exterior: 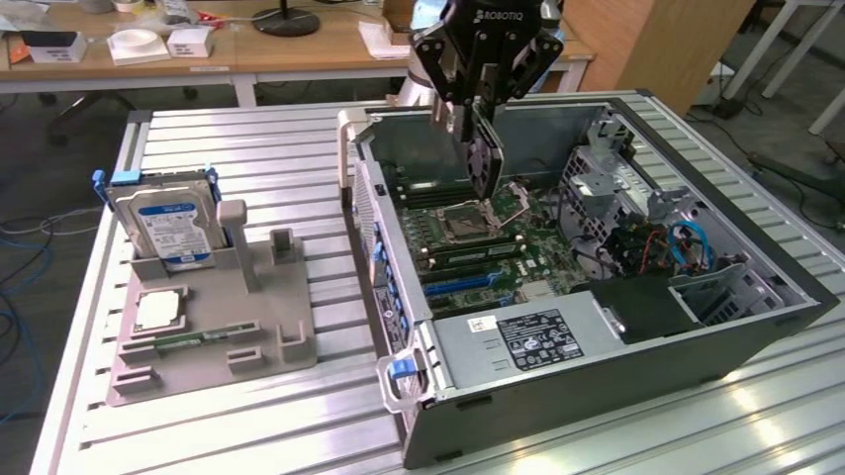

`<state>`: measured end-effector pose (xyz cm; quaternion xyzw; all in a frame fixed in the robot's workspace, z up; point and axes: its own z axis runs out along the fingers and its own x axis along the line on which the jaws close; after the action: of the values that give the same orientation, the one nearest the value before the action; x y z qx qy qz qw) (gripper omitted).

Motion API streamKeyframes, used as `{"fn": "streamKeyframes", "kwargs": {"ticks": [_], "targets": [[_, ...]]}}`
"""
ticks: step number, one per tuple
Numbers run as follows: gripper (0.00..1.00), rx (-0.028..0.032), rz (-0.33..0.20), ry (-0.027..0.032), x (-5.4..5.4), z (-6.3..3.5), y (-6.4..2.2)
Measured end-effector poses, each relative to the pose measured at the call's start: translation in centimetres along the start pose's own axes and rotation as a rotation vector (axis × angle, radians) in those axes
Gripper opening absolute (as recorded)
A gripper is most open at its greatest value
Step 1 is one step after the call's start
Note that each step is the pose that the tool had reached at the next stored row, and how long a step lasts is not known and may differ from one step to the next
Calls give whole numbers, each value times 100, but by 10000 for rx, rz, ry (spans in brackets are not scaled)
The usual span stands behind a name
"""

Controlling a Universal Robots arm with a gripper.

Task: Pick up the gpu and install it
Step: 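Pick up the gpu and move the gpu toward the slot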

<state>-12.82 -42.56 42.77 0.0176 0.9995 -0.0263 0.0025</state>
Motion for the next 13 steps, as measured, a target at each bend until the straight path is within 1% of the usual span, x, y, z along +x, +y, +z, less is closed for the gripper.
{"fn": "streamKeyframes", "kwargs": {"ticks": [5,13], "targets": [[26,-1,-1,-1,-49,1,2],[26,-1,-1,0,-156,1,5]]}}
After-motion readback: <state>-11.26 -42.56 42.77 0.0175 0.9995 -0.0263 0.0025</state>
